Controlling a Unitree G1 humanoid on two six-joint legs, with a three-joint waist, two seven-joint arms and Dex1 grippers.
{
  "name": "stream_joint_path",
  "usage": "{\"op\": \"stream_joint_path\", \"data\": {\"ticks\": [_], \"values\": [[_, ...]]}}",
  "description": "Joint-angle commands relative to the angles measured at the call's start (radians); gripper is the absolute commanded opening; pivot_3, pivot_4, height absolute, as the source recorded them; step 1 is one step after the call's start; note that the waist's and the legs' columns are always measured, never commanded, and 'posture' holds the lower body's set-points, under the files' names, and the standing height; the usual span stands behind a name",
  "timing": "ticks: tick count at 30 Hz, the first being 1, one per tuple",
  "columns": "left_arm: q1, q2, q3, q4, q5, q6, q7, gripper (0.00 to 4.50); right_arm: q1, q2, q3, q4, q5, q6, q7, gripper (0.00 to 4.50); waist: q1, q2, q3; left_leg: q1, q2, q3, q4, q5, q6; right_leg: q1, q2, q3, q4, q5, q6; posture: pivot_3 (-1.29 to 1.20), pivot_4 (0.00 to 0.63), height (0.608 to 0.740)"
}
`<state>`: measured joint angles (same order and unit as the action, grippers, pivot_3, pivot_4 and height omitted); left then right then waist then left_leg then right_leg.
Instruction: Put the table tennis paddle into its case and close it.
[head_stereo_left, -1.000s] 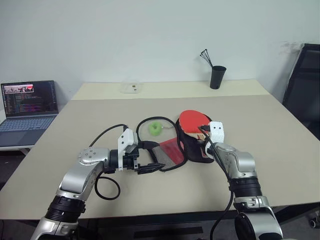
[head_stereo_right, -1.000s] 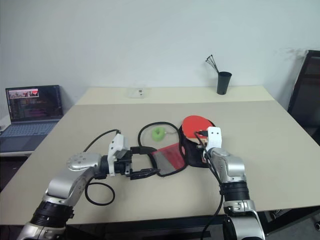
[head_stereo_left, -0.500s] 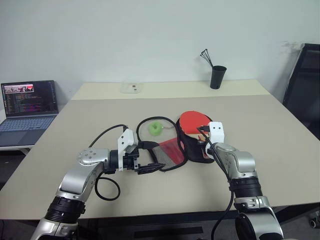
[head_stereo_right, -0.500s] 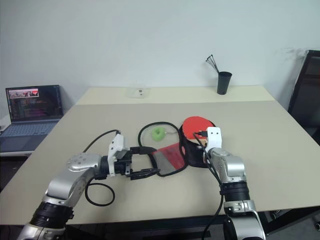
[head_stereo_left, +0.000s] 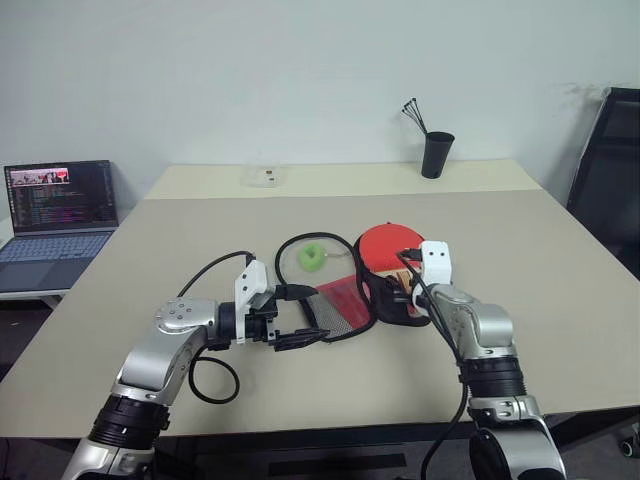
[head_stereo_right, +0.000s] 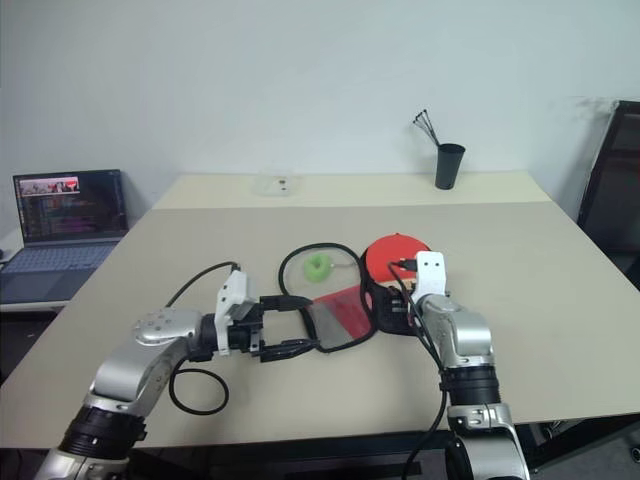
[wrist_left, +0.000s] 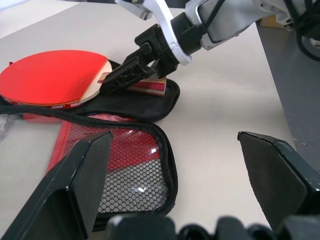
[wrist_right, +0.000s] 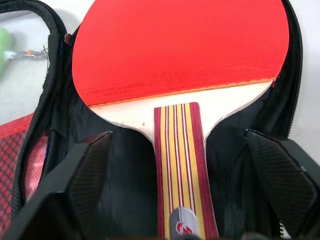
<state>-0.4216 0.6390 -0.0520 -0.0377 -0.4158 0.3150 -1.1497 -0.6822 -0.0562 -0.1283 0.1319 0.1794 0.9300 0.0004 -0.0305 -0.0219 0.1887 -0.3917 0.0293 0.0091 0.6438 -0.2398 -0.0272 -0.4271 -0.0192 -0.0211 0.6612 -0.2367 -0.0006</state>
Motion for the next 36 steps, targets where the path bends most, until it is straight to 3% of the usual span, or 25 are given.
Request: {"op": "stream_joint_path", "data": {"ticks": [1, 12, 15, 22, 23, 36], "values": [[0.006, 0.012, 0.031, -0.027, -0.01, -0.018, -0.001, 4.39, 0.019, -0.01, 0.026, -0.055, 0.004, 0.011, 0.023, 4.48, 0.0, 0.0, 0.0, 0.0, 0.0, 0.0, 0.0, 0.0, 0.0, 0.0, 0.0, 0.0, 0.0, 0.0, 0.0, 0.0, 0.15, 0.74], [0.002, 0.012, 0.03, -0.036, -0.013, -0.007, 0.008, 4.39, 0.075, -0.045, 0.099, -0.04, -0.037, -0.053, 0.067, 4.48, 0.0, -0.001, 0.0, 0.001, 0.0, 0.0, 0.0, 0.0, 0.0, 0.0, 0.0, 0.0, 0.0, 0.0, 0.0, 0.0, 0.15, 0.74], [0.0, 0.012, 0.03, -0.037, -0.014, -0.005, 0.009, 4.39, 0.081, -0.046, 0.103, -0.035, -0.047, -0.064, 0.068, 3.94, 0.0, -0.001, -0.001, 0.001, 0.0, 0.0, 0.0, 0.0, 0.0, 0.0, 0.0, 0.0, 0.0, 0.0, 0.0, 0.0, 0.15, 0.74], [0.001, 0.012, 0.03, -0.04, -0.015, -0.002, 0.011, 4.39, 0.083, -0.047, 0.106, -0.036, -0.06, -0.075, 0.061, 1.41, 0.0, -0.001, -0.001, 0.001, 0.0, 0.0, 0.0, 0.0, 0.0, 0.0, 0.0, 0.0, 0.0, 0.0, 0.0, 0.0, 0.15, 0.74], [0.002, 0.012, 0.03, -0.041, -0.015, -0.002, 0.011, 4.39, 0.083, -0.047, 0.106, -0.039, -0.062, -0.074, 0.061, 1.23, 0.0, -0.001, -0.001, 0.001, 0.0, 0.0, 0.0, 0.0, 0.0, 0.0, 0.0, 0.0, 0.0, 0.0, 0.0, 0.0, 0.15, 0.74], [0.001, 0.011, 0.03, -0.034, -0.014, -0.005, 0.009, 4.39, 0.12, -0.033, 0.097, -0.151, -0.055, 0.007, 0.038, 1.24, 0.0, -0.001, -0.001, 0.0, 0.0, 0.0, 0.0, 0.0, 0.0, 0.0, 0.0, 0.0, 0.0, 0.0, 0.0, 0.0, 0.15, 0.74]]}}
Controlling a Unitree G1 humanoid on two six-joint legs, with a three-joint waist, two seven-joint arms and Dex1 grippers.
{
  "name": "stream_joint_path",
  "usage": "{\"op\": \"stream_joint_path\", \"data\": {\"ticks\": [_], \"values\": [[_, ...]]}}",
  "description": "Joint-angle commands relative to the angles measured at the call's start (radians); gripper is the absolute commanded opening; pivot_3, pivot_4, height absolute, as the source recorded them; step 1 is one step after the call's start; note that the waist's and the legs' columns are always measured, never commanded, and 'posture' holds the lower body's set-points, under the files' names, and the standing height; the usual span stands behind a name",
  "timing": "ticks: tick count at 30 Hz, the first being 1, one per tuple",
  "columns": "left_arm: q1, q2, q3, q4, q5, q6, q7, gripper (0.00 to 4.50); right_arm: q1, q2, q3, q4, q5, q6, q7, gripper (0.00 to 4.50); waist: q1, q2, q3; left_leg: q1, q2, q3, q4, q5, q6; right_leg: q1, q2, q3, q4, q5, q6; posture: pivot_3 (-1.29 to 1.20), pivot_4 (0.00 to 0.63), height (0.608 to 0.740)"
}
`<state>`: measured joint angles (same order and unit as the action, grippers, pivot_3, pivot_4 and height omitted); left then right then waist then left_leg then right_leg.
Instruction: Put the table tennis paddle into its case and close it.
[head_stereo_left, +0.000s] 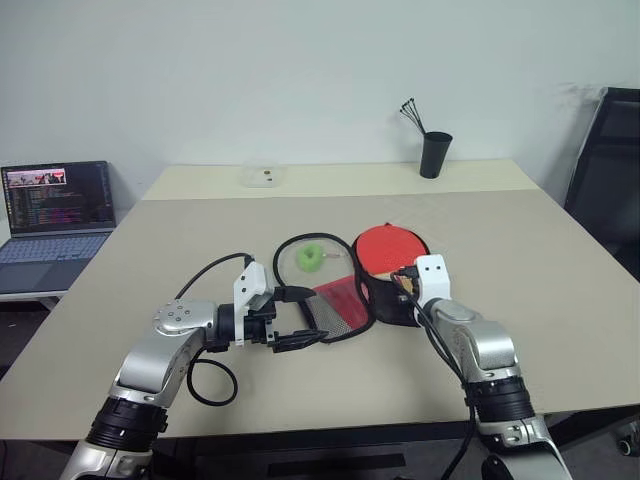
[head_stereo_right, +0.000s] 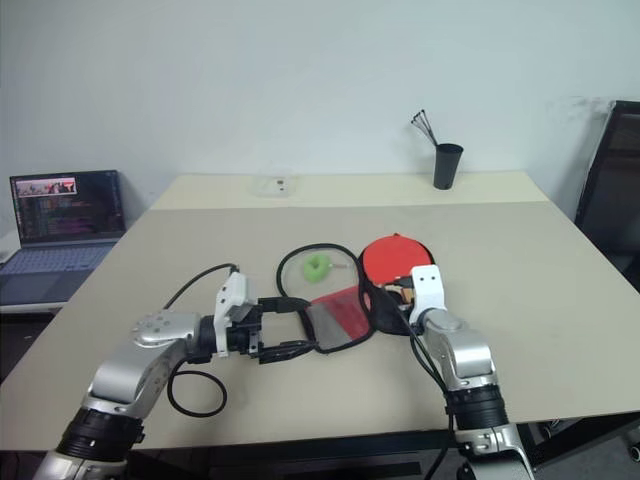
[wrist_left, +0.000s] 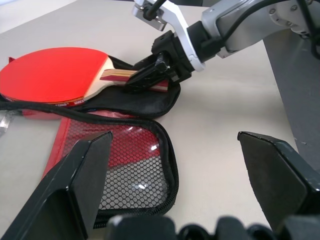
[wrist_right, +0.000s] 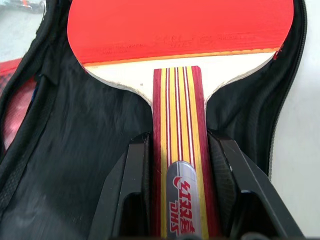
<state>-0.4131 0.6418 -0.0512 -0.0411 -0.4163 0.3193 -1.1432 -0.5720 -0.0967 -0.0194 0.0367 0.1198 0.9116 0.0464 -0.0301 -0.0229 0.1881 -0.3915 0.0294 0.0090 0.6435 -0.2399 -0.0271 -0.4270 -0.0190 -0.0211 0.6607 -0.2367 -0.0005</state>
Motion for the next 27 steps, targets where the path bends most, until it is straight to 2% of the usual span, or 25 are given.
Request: {"op": "stream_joint_path", "data": {"ticks": [1, 10, 16, 20, 22, 24, 27], "values": [[-0.007, 0.008, 0.029, -0.031, -0.013, -0.01, 0.003, 4.39, 0.016, 0.01, -0.014, -0.066, 0.006, 0.034, -0.011, 1.24, 0.0, 0.0, 0.0, 0.0, 0.0, 0.0, 0.0, 0.0, 0.0, 0.0, 0.0, 0.0, 0.0, 0.0, 0.0, 0.0, 0.15, 0.74], [-0.012, 0.004, 0.026, -0.021, -0.011, -0.015, 0.0, 4.39, 0.019, 0.037, -0.027, -0.072, 0.013, 0.045, -0.02, 1.24, 0.0, 0.0, 0.0, 0.0, 0.0, 0.0, 0.0, 0.0, 0.0, 0.0, 0.0, 0.0, 0.0, 0.0, 0.0, 0.0, 0.15, 0.74], [-0.007, 0.002, 0.027, -0.023, -0.008, -0.02, 0.005, 4.39, 0.016, 0.051, -0.028, -0.095, 0.017, 0.042, -0.022, 3.27, 0.0, 0.0, 0.0, 0.0, 0.0, 0.0, 0.0, 0.0, 0.0, 0.0, 0.0, 0.0, 0.0, 0.0, 0.0, 0.0, 0.15, 0.74], [0.0, 0.003, 0.03, -0.021, -0.002, -0.026, 0.015, 4.39, 0.024, 0.032, -0.013, -0.141, 0.042, 0.038, 0.028, 4.48, 0.0, 0.0, 0.0, 0.0, 0.0, 0.0, 0.0, 0.0, 0.0, 0.0, 0.0, 0.0, 0.0, 0.0, 0.0, 0.0, 0.15, 0.74], [0.004, 0.002, 0.037, -0.018, 0.002, -0.031, 0.03, 4.39, 0.027, 0.014, -0.012, -0.187, 0.082, 0.046, 0.089, 4.48, 0.0, 0.0, 0.0, 0.0, 0.0, 0.0, 0.0, 0.0, 0.0, 0.0, 0.0, 0.0, 0.0, 0.0, 0.0, 0.0, 0.15, 0.74], [0.01, -0.001, 0.048, 0.0, 0.015, -0.043, 0.06, 4.39, 0.032, -0.035, 0.006, -0.275, 0.165, 0.088, 0.212, 4.48, 0.0, 0.0, 0.0, -0.001, 0.0, -0.001, 0.0, 0.0, 0.0, 0.0, 0.0, 0.0, -0.001, 0.0, 0.0, 0.0, 0.15, 0.74], [0.029, -0.01, 0.068, 0.039, 0.041, -0.075, 0.114, 4.39, 0.039, -0.156, 0.002, -0.407, 0.304, 0.169, 0.389, 4.48, 0.0, 0.0, 0.0, 0.0, 0.0, -0.001, 0.0, 0.0, 0.0, 0.0, 0.0, -0.001, -0.001, 0.0, 0.0, 0.0, 0.15, 0.74]]}}
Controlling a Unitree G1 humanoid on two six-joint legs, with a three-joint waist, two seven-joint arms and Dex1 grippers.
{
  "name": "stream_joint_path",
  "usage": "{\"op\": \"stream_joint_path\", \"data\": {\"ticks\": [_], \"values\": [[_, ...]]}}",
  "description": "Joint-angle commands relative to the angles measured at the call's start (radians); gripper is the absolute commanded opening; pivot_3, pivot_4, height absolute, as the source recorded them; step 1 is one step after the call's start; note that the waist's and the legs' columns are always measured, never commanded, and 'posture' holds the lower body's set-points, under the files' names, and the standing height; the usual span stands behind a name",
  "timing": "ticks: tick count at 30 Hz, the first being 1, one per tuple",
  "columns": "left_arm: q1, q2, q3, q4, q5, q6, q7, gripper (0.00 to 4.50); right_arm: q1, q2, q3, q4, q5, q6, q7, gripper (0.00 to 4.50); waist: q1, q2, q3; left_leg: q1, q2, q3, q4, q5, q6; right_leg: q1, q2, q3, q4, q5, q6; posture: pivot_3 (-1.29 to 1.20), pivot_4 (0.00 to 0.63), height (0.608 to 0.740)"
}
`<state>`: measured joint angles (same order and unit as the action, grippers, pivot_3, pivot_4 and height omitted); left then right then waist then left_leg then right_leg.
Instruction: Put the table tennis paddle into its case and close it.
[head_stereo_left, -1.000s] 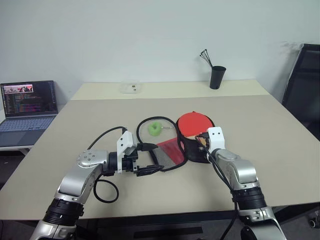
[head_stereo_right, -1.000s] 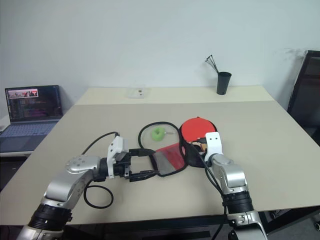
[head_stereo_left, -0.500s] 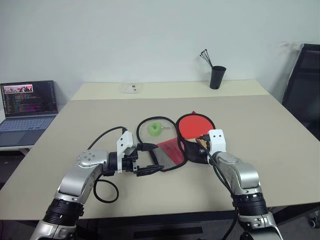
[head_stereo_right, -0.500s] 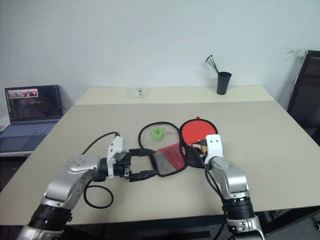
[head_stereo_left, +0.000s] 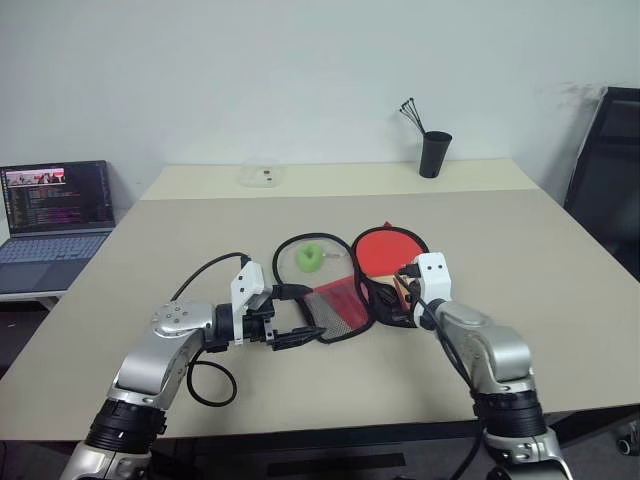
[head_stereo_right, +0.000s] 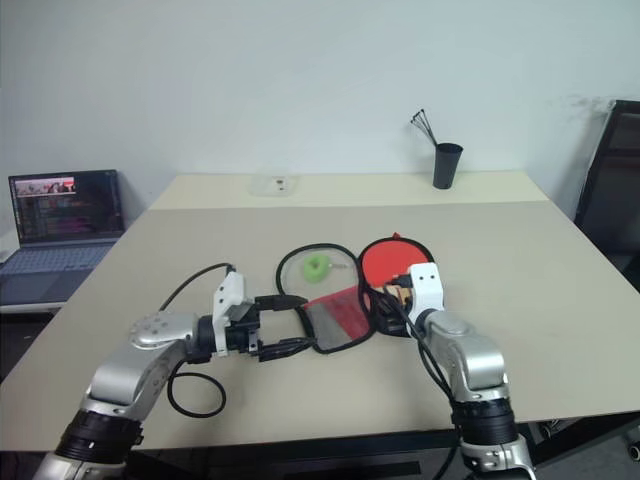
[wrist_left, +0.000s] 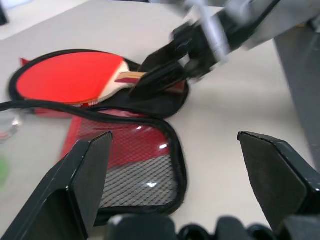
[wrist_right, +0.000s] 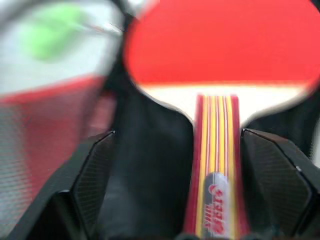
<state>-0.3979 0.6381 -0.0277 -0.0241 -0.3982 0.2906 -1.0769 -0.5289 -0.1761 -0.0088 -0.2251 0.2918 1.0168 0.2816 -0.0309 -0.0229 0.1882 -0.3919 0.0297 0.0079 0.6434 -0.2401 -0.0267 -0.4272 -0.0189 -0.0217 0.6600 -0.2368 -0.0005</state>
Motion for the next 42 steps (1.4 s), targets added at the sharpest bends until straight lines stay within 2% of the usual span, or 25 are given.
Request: {"op": "stream_joint_path", "data": {"ticks": [1, 4, 6, 9, 12, 19, 20, 25, 31, 38, 42], "values": [[0.021, -0.008, 0.049, 0.033, 0.035, -0.06, 0.062, 4.39, -0.004, -0.112, -0.021, -0.176, 0.171, 0.086, 0.194, 4.48, 0.002, 0.0, 0.0, 0.0, 0.0, 0.0, 0.0, 0.0, 0.0, 0.0, 0.0, -0.001, 0.0, 0.0, 0.0, 0.0, 0.15, 0.74], [0.043, -0.005, 0.066, 0.08, 0.066, -0.099, 0.095, 4.39, -0.022, -0.258, -0.085, -0.237, 0.281, 0.123, 0.323, 4.48, 0.002, 0.0, 0.0, 0.0, 0.0, -0.002, 0.0, 0.0, 0.0, 0.001, 0.0, -0.002, -0.001, 0.0, 0.0, 0.0, 0.15, 0.74], [0.041, -0.004, 0.071, 0.107, 0.083, -0.119, 0.111, 4.39, -0.03, -0.311, -0.102, -0.241, 0.316, 0.125, 0.353, 4.48, 0.003, -0.001, 0.0, -0.001, 0.0, -0.002, 0.0, 0.0, 0.0, 0.001, -0.001, -0.003, -0.001, 0.0, 0.0, 0.0, 0.15, 0.74], [-0.014, -0.003, 0.068, 0.227, 0.168, -0.175, 0.197, 3.83, -0.05, -0.378, -0.112, -0.208, 0.317, 0.098, 0.377, 4.5, 0.004, -0.001, 0.0, 0.0, 0.0, -0.003, 0.001, 0.0, 0.0, 0.001, 0.0, -0.004, -0.001, 0.0, 0.0, 0.0, 0.15, 0.74], [-0.077, -0.008, 0.051, 0.329, 0.213, -0.178, 0.237, 2.75, -0.068, -0.412, -0.103, -0.168, 0.299, 0.065, 0.378, 4.5, 0.004, -0.001, 0.0, -0.001, 0.0, -0.003, 0.001, 0.0, 0.0, 0.001, 0.0, -0.005, -0.001, 0.0, 0.0, 0.0, 0.15, 0.74], [-0.153, -0.02, 0.005, 0.449, 0.301, -0.158, 0.276, 0.18, -0.065, -0.367, -0.075, -0.163, 0.297, 0.03, 0.329, 4.5, 0.004, -0.001, 0.001, -0.004, 0.0, -0.004, 0.0, 0.0, 0.0, 0.0, -0.001, -0.006, -0.003, 0.0, 0.0, 0.0, 0.15, 0.74], [-0.156, -0.017, -0.004, 0.456, 0.312, -0.158, 0.272, 0.03, -0.06, -0.365, -0.073, -0.168, 0.298, 0.03, 0.328, 4.5, 0.004, -0.001, 0.001, -0.004, 0.0, -0.004, 0.0, 0.0, 0.0, 0.0, -0.001, -0.006, -0.003, 0.0, 0.0, 0.0, 0.15, 0.74], [-0.177, -0.03, -0.019, 0.499, 0.335, -0.146, 0.281, 0.03, -0.043, -0.376, -0.075, -0.175, 0.304, 0.025, 0.327, 4.5, 0.005, -0.001, 0.001, -0.004, 0.0, -0.006, 0.001, 0.0, 0.0, 0.001, -0.001, -0.009, -0.003, 0.0, 0.0, 0.0, 0.15, 0.74], [-0.204, -0.109, -0.023, 0.52, 0.311, -0.141, 0.275, 0.03, -0.014, -0.412, -0.089, -0.178, 0.306, 0.013, 0.343, 4.5, 0.009, -0.001, 0.0, -0.005, -0.001, -0.007, 0.002, 0.0, 0.0, 0.001, -0.002, -0.012, -0.003, 0.0, 0.0, 0.0, 0.15, 0.74], [-0.271, -0.148, -0.044, 0.552, 0.323, -0.149, 0.239, 0.03, 0.039, -0.498, -0.154, -0.207, 0.368, 0.011, 0.416, 4.5, 0.014, -0.001, 0.001, -0.006, -0.001, -0.007, 0.002, 0.0, 0.001, 0.001, -0.001, -0.013, -0.003, 0.0, 0.0, 0.0, 0.15, 0.74], [-0.329, -0.171, -0.044, 0.471, 0.286, -0.125, 0.196, 0.03, 0.067, -0.547, -0.192, -0.214, 0.402, 0.02, 0.438, 4.5, 0.016, -0.002, 0.001, -0.006, -0.001, -0.008, 0.002, 0.0, 0.0, 0.001, -0.001, -0.013, -0.003, 0.0, 0.0, 0.0, 0.15, 0.74]]}}
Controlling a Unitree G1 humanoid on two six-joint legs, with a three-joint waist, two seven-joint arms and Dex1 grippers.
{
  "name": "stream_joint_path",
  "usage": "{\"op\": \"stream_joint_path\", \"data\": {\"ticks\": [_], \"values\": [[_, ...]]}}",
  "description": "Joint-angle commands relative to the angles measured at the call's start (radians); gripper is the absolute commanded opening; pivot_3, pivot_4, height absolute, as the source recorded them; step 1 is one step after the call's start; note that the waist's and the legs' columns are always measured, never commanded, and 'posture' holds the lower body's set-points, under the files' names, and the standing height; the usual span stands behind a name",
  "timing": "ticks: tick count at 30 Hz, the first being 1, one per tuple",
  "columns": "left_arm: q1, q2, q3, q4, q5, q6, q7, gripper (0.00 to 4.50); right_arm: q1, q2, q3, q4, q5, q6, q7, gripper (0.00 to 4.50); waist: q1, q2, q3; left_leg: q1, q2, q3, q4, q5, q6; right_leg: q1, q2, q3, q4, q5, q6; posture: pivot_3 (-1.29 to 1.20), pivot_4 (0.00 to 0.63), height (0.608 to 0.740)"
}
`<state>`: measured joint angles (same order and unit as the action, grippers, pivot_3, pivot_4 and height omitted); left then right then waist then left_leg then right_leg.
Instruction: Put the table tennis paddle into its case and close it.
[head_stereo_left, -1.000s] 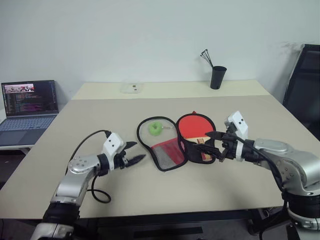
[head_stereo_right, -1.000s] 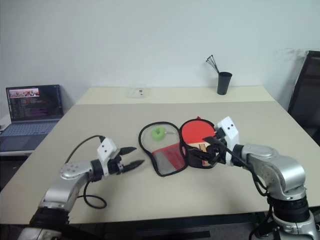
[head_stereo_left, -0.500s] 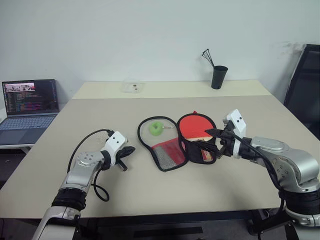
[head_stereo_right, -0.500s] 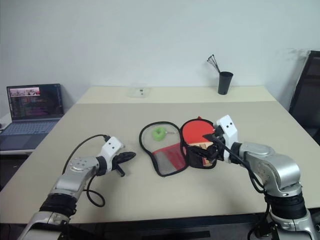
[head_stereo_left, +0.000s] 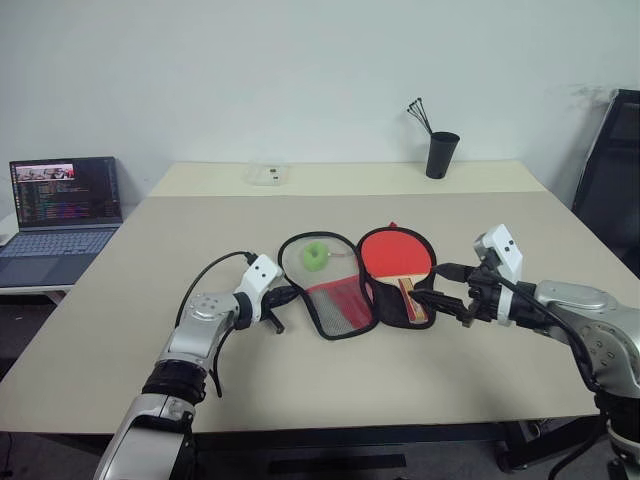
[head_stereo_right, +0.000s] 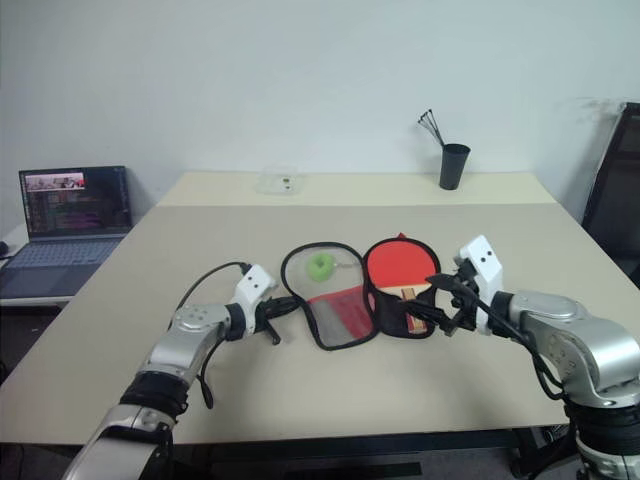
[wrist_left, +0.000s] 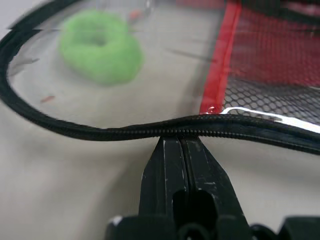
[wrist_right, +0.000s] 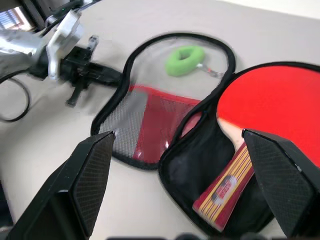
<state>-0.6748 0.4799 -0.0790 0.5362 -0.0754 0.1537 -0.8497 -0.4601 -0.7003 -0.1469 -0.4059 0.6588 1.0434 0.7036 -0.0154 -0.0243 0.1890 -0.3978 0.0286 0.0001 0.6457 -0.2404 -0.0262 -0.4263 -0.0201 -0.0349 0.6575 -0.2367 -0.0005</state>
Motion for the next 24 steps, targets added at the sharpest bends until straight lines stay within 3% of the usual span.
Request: {"op": "stream_joint_path", "data": {"ticks": [1, 7, 17, 24], "values": [[-0.068, -0.021, 0.007, -0.113, -0.049, 0.025, -0.042, 0.03, -0.004, -0.022, -0.07, -0.027, 0.044, -0.004, 0.006, 4.5, 0.001, 0.0, 0.0, 0.0, 0.0, 0.0, 0.0, 0.0, 0.0, 0.0, 0.0, 0.0, 0.0, 0.0, 0.0, 0.0, 0.15, 0.74], [-0.141, -0.084, -0.029, -0.132, -0.05, 0.047, -0.069, 0.03, 0.0, -0.032, -0.121, -0.015, 0.076, 0.004, -0.018, 4.5, 0.005, -0.001, 0.0, 0.001, 0.0, 0.0, 0.0, 0.0, 0.0, 0.001, 0.0, 0.0, 0.0, 0.0, 0.0, 0.0, 0.15, 0.74], [-0.471, -0.348, -0.09, 0.433, 0.077, -0.193, 0.071, 0.03, 0.003, -0.07, -0.134, 0.034, 0.062, -0.01, -0.041, 4.5, 0.014, -0.003, 0.001, -0.001, -0.002, 0.0, 0.001, 0.0, 0.0, 0.002, 0.0, -0.002, -0.003, 0.0, 0.0, 0.0, 0.15, 0.74], [-0.541, -0.364, -0.058, 0.559, 0.085, -0.289, 0.083, 0.03, 0.023, -0.066, -0.13, 0.057, 0.03, -0.004, -0.111, 4.5, 0.009, -0.003, 0.002, -0.001, -0.001, 0.001, 0.0, -0.002, 0.003, 0.001, 0.001, -0.002, -0.005, 0.0, 0.0, 0.0, 0.15, 0.74]]}}
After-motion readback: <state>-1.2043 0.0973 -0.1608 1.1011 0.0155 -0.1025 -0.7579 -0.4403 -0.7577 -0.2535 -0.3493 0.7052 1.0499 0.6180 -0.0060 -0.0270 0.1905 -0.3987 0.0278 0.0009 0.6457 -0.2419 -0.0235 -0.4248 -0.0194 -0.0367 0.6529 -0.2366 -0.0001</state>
